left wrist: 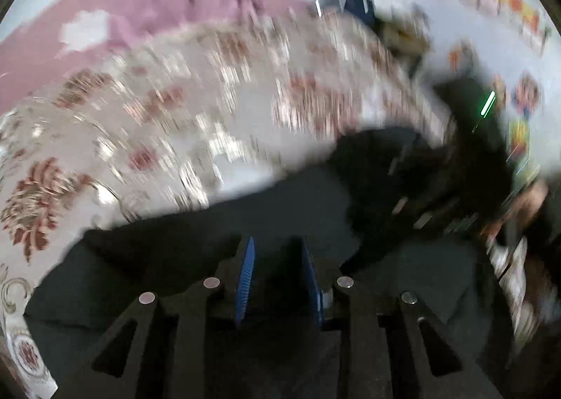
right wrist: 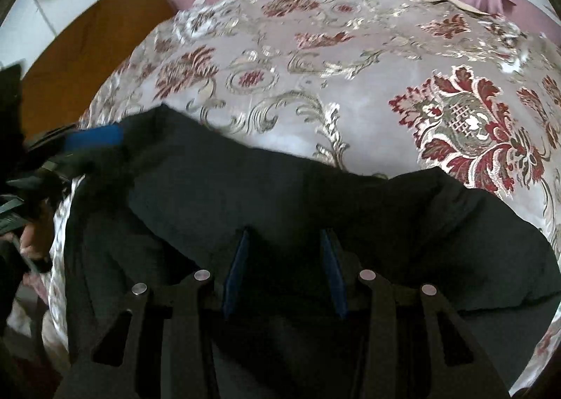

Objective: Fold large clothes
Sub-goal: 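Fold the hem up toward the collar with both grippers, then release the hem and pull both grippers back from the jacket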

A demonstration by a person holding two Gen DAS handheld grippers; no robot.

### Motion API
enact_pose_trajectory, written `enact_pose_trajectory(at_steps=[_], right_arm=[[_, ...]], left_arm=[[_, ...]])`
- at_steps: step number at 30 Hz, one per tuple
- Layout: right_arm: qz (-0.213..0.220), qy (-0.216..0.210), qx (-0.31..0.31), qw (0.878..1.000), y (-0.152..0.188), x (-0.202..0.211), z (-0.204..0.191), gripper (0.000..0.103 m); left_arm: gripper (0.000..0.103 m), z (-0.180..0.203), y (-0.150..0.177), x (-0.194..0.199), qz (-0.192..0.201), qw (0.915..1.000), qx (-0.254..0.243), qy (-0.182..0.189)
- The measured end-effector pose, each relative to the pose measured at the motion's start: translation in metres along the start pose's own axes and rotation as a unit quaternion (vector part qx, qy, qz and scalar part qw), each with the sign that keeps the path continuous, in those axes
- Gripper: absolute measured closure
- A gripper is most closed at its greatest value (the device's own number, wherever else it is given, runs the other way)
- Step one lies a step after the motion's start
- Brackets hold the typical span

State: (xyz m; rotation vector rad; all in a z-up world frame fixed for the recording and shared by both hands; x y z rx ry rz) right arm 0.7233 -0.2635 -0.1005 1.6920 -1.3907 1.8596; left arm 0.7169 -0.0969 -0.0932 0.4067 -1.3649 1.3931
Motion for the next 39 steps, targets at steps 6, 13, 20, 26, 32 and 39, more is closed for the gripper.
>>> enact_pose_trajectory(at_steps=[6, 13, 20, 26, 32, 39], right_arm=[[-0.065, -0.027, 0.051, 0.996, 0.012, -0.013, -0.004, 0.065], [-0.078, 0.025, 0.075, 0.994, 0.005, -0.040, -0.005, 0.067], [-0.021, 0.094, 0.086, 0.992, 0.002, -0.044, -0.006, 0.067], [-0.031, 0.091, 0.122, 0.988, 0.022, -0.015, -0.019, 0.067], [-0.034, 0.121, 0.117, 0.985, 0.014, -0.036, -0.010, 0.067], [0.028, 0.123, 0.098, 0.987, 0.018, -0.009, -0.017, 0.065]], left_arm=[[0.078, 0.007, 0.016, -0.032, -0.087, 0.9923, -0.081, -0.036], [0.078, -0.002, 0.001, -0.063, -0.113, 0.9854, -0.100, -0.078], [0.078, 0.000, 0.011, -0.056, -0.038, 0.9881, -0.105, -0.106], [0.079, -0.004, 0.026, -0.042, -0.042, 0.9884, -0.104, -0.103], [0.079, -0.007, 0.019, -0.060, -0.044, 0.9863, -0.091, -0.131], [0.079, 0.000, 0.022, -0.030, 0.014, 0.9884, -0.076, -0.131]])
Point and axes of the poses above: each gripper's, at about its wrist camera, not at the fingertips, and x roughly against the way its jaws point, z to its right, y to its underside, the point moved 8 cm from there along -x, roughly the way its jaws point, and after that the axes turned 14 degrees about x, right-handed, at the moved point
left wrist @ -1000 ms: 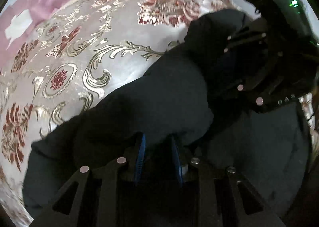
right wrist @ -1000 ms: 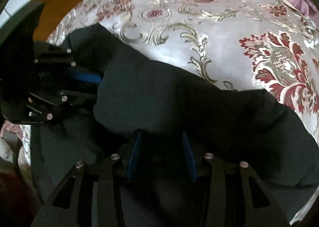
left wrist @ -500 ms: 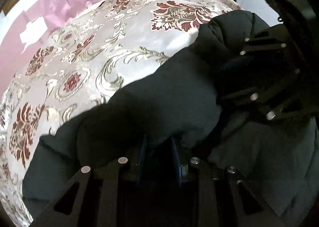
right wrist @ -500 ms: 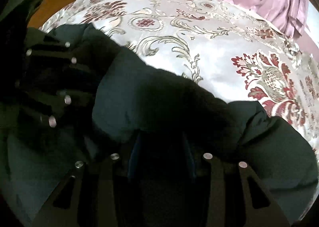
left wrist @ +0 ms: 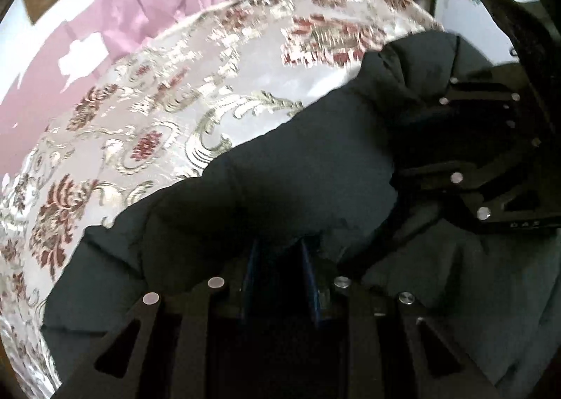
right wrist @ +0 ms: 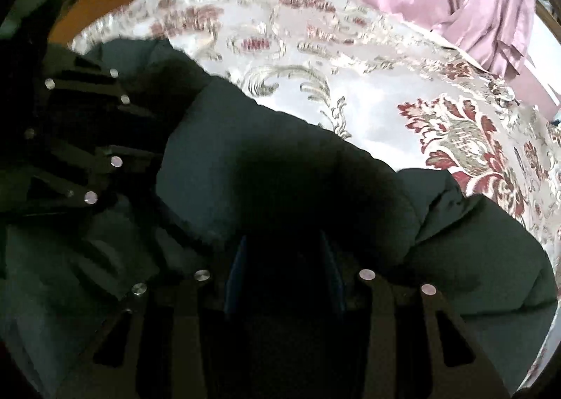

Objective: Fold large clothes
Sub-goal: 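Release the hem and pull both grippers back from the jacket, then lower both grippers onto the folded black jacket and grasp its edge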

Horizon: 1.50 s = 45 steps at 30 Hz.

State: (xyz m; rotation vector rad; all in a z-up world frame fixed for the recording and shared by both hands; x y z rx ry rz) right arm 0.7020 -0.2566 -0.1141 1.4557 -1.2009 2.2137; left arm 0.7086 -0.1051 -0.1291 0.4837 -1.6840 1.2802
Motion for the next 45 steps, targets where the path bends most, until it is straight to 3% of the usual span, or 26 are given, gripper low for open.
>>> enact_pose_trajectory(at_steps=[5, 7, 9, 10, 14, 15, 16, 20, 24, 28, 31, 41, 45], right_arm=[[0.034, 0.021, -0.023, 0.999, 0.007, 0.027, 0.008, 0.063], [0.041, 0.035, -0.035, 0.998, 0.011, 0.037, 0.014, 0.057], [0.042, 0.043, -0.046, 0.997, 0.016, 0.045, 0.019, 0.045], [0.045, 0.047, -0.050, 0.997, 0.017, 0.048, 0.021, 0.044], [0.069, 0.066, -0.070, 0.993, 0.023, 0.068, 0.029, 0.041], [0.077, 0.070, -0.079, 0.991, 0.024, 0.074, 0.031, 0.036], [0.086, 0.075, -0.087, 0.990, 0.026, 0.081, 0.032, 0.031], [0.117, 0.097, -0.112, 0.982, 0.031, 0.109, 0.038, 0.024], [0.140, 0.110, -0.138, 0.974, 0.037, 0.137, 0.038, 0.010], [0.155, 0.122, -0.152, 0.968, 0.041, 0.166, 0.034, 0.003], [0.165, 0.127, -0.157, 0.965, 0.045, 0.189, 0.025, 0.002], [0.193, 0.127, -0.146, 0.962, 0.061, 0.280, -0.027, 0.002], [0.209, 0.130, -0.136, 0.960, 0.070, 0.319, -0.059, 0.002]], left_arm=[[0.079, -0.004, -0.003, 0.026, 0.039, 0.9986, 0.035, -0.002], [0.073, -0.009, -0.007, 0.032, 0.046, 0.9971, 0.061, 0.001], [0.064, -0.014, -0.010, 0.041, 0.056, 0.9942, 0.092, 0.007], [0.061, -0.016, -0.011, 0.046, 0.063, 0.9927, 0.103, 0.010], [0.031, -0.013, -0.012, 0.067, 0.094, 0.9861, 0.136, 0.019], [0.021, -0.012, -0.012, 0.073, 0.104, 0.9842, 0.142, 0.015], [0.019, -0.012, -0.012, 0.080, 0.116, 0.9821, 0.148, 0.009], [0.015, -0.012, -0.011, 0.102, 0.142, 0.9753, 0.169, -0.003], [0.010, -0.013, -0.001, 0.131, 0.168, 0.9648, 0.202, -0.002], [0.007, -0.012, 0.011, 0.165, 0.197, 0.9508, 0.238, 0.018], [0.002, -0.007, 0.021, 0.192, 0.208, 0.9448, 0.251, 0.033], [0.000, 0.019, 0.075, 0.287, 0.233, 0.9351, 0.264, 0.036], [0.000, 0.035, 0.102, 0.320, 0.245, 0.9380, 0.244, 0.025]])
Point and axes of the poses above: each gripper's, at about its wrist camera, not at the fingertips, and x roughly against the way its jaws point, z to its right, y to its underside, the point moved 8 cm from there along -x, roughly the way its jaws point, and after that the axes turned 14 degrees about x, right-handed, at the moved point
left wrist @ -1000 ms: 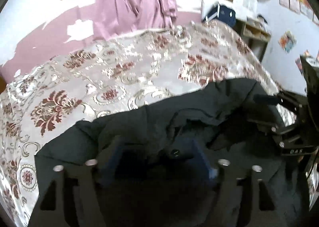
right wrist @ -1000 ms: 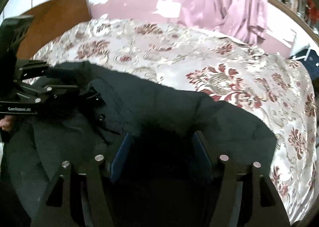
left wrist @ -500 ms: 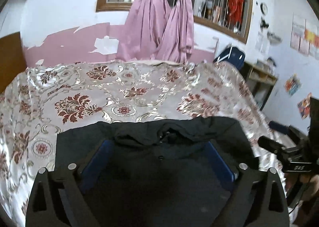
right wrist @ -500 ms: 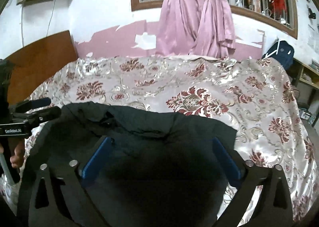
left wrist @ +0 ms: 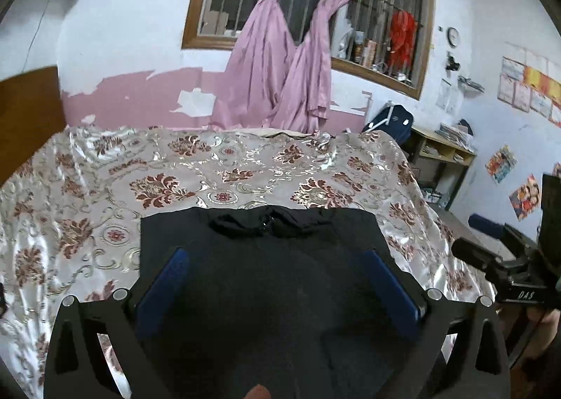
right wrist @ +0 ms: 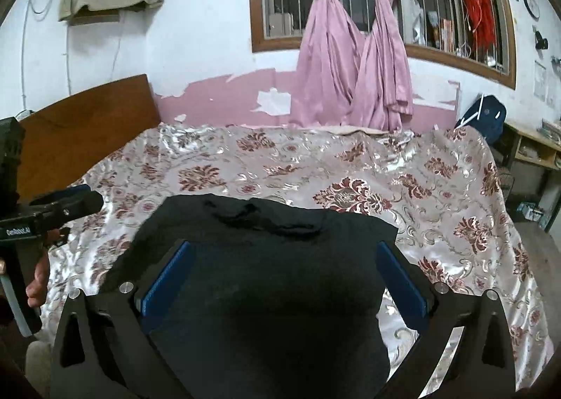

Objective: Fold large clothes
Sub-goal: 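Lower both grippers onto the folded black jacket and grasp its edge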

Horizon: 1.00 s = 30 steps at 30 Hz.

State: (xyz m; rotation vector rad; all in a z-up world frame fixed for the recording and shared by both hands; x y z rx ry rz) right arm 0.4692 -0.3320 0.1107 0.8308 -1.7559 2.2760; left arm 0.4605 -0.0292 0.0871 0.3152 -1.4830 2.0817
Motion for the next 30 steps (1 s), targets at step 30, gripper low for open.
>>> enact_pose_trajectory(at_steps=[30], right_arm=[[0.083, 0.013, 0.042, 0.996, 0.051, 0.167, -0.090, 0.002]], left_arm=[[0.000, -0.003, 0.084, 0.150, 0.055, 0.9969, -0.020, -0.053]])
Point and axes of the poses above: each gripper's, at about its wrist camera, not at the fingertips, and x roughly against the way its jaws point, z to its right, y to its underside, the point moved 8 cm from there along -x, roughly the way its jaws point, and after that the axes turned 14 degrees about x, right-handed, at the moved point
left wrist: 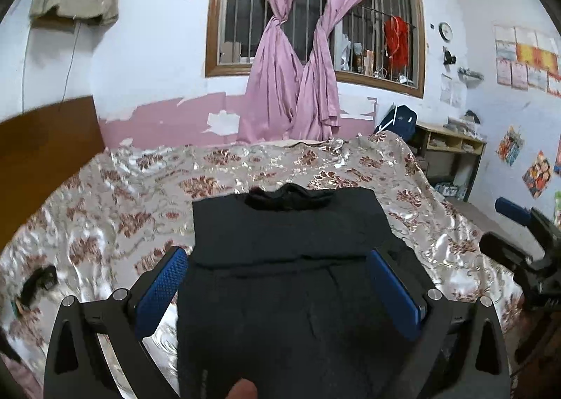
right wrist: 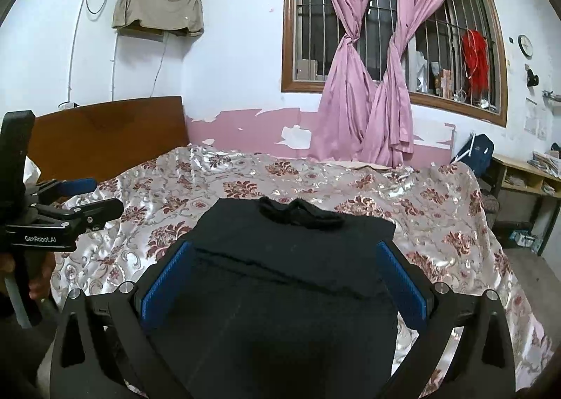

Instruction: Fold large clothes

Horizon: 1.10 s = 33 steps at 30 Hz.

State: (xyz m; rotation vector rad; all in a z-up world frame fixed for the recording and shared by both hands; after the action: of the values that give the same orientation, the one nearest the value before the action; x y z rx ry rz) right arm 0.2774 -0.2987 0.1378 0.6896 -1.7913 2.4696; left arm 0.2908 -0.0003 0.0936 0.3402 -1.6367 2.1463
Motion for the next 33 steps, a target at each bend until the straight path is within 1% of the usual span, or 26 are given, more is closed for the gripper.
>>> enact_pose_trajectory(at_steps=[3, 5, 10, 13, 15, 17, 19, 21, 22, 25, 26, 27, 29, 31, 33], right_arm=[[0.008, 0.012, 0.006, 1.000, 0.012, 0.011, -0.004, 0.002], [0.005, 0.017, 0.002, 1.000, 0.023, 0.017, -0.005, 0.002], [-0.005, 0.033, 0.007, 0.999, 0.048, 0.027, -0.011, 0.002], [-0.010, 0.031, 0.016, 0.999, 0.062, 0.031, -0.016, 0.002], [-0.016, 0.023, 0.025, 0.999, 0.069, 0.031, -0.022, 0.002], [-0.017, 0.003, 0.033, 0.999, 0.078, 0.034, -0.031, 0.002], [-0.027, -0.016, 0.039, 0.999, 0.091, 0.036, -0.039, 0.002], [-0.048, -0.027, 0.047, 0.997, 0.110, 0.037, -0.046, 0.002], [-0.066, -0.033, 0.054, 0.996, 0.122, 0.036, -0.050, 0.002], [-0.115, -0.044, 0.072, 0.990, 0.154, 0.035, -0.056, 0.002], [-0.129, -0.048, 0.079, 0.987, 0.161, 0.034, -0.058, 0.002], [-0.148, -0.047, 0.089, 0.984, 0.170, 0.034, -0.059, 0.002], [-0.171, -0.033, 0.111, 0.979, 0.178, 0.033, -0.059, 0.002], [-0.179, -0.033, 0.140, 0.973, 0.181, 0.033, -0.063, 0.002], [-0.199, -0.043, 0.184, 0.962, 0.186, 0.030, -0.072, 0.002]], left_arm=[[0.000, -0.006, 0.013, 0.004, -0.001, 0.9999, 0.014, -0.003], [0.000, -0.010, 0.027, 0.009, 0.004, 0.9999, 0.010, -0.008], [0.000, -0.014, 0.059, 0.016, 0.014, 0.9991, -0.030, -0.026], [0.000, -0.013, 0.082, 0.018, 0.008, 0.9981, -0.055, -0.029], [0.000, -0.015, 0.098, 0.018, 0.001, 0.9972, -0.069, -0.030], [0.000, -0.017, 0.112, 0.019, -0.007, 0.9964, -0.081, -0.026], [0.000, -0.021, 0.128, 0.020, -0.016, 0.9951, -0.094, -0.026], [0.000, -0.028, 0.146, 0.019, -0.033, 0.9931, -0.107, -0.033], [0.000, -0.032, 0.158, 0.017, -0.050, 0.9914, -0.115, -0.038], [0.000, -0.042, 0.192, 0.011, -0.102, 0.9841, -0.135, -0.053], [0.000, -0.044, 0.208, 0.007, -0.134, 0.9783, -0.147, -0.057], [0.000, -0.046, 0.216, 0.003, -0.153, 0.9742, -0.154, -0.061], [0.000, -0.051, 0.242, -0.007, -0.199, 0.9604, -0.175, -0.086], [0.000, -0.056, 0.260, -0.014, -0.224, 0.9508, -0.187, -0.104], [0.000, -0.057, 0.271, -0.022, -0.243, 0.9412, -0.201, -0.121]])
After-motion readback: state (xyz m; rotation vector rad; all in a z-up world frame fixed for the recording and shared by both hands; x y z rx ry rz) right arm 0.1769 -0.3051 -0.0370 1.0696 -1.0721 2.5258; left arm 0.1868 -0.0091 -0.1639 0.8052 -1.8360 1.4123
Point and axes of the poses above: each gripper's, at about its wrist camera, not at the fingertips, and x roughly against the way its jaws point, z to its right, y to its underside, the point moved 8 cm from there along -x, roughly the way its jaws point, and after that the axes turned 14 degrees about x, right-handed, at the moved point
